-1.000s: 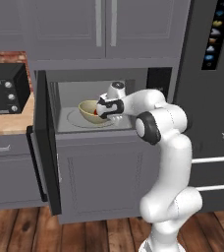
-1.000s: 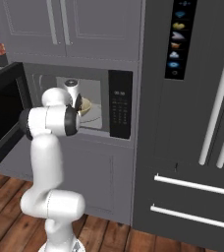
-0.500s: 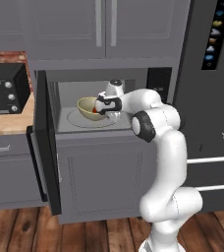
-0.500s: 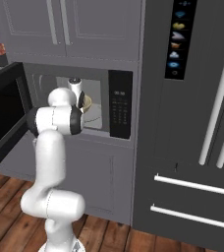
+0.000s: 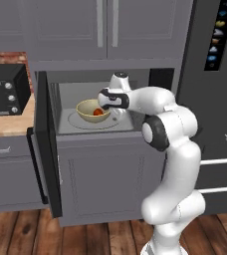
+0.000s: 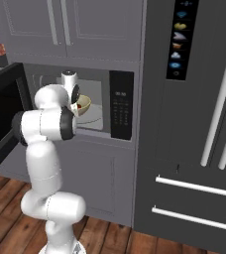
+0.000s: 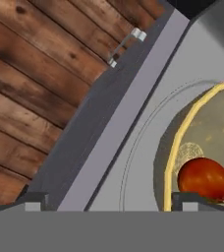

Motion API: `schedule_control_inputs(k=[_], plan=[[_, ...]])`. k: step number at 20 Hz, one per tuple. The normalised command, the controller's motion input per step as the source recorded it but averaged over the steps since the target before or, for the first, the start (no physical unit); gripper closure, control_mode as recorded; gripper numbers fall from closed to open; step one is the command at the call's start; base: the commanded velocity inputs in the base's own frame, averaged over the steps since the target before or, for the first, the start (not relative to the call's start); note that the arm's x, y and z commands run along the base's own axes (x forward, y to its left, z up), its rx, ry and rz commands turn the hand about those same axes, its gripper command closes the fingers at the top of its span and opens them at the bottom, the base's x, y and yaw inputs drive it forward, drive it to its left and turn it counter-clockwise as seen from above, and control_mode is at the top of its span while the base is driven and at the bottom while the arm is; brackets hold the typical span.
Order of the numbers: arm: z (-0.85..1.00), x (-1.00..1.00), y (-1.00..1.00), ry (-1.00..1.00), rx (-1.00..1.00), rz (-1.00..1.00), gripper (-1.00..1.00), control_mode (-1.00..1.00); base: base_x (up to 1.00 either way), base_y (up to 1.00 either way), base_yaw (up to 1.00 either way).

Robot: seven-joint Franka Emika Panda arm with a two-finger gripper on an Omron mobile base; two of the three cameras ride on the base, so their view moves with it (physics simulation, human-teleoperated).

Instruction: Pick the tomato from the sink and place it in the bowl. Then pick the bowl and place it in the microwave. Then close the microwave door and press the start button.

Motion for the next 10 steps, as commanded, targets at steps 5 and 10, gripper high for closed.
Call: schedule_control_inputs(k=[5, 10], plan=[[0.51, -1.0, 0.0, 0.03, 0.07, 0.0, -1.0, -1.0, 0.0, 0.0, 0.0], [0.7, -1.0, 0.0, 0.01, 0.06, 0.0, -1.0, -1.0, 0.0, 0.0, 0.0]])
